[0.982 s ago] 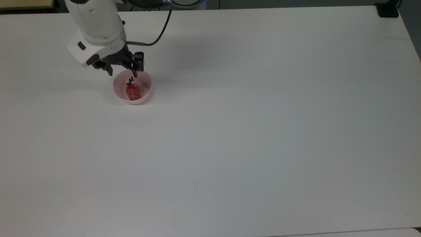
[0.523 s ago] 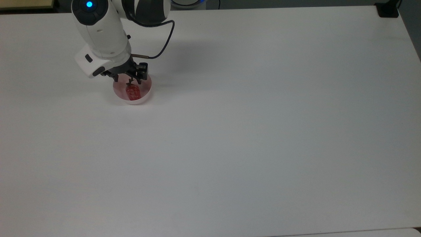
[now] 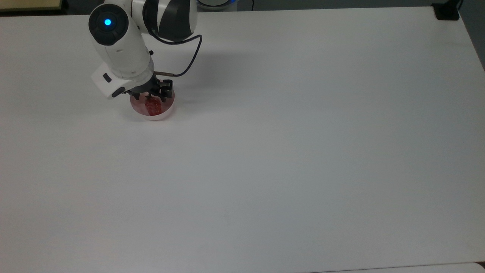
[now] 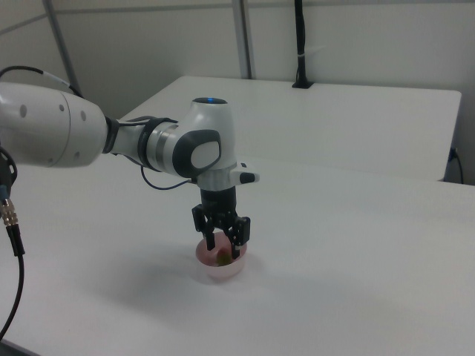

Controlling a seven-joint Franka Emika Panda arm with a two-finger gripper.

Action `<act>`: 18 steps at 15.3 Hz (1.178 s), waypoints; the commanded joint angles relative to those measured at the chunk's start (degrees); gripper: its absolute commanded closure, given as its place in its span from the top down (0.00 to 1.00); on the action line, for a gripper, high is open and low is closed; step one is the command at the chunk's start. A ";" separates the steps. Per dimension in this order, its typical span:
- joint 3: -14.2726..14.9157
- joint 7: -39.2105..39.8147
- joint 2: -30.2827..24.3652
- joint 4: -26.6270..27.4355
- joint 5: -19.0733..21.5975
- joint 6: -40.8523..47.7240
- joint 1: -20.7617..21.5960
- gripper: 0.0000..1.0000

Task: Pick up strawberry from bowl
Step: 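Close the gripper on the red strawberry inside the bowl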

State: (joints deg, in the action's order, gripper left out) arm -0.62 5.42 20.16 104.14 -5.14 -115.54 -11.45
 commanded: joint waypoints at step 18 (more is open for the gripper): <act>-0.35 3.18 -5.13 -1.31 -0.75 0.84 -1.38 0.45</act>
State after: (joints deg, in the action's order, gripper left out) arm -0.86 4.64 18.66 102.75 -5.20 -116.54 -11.19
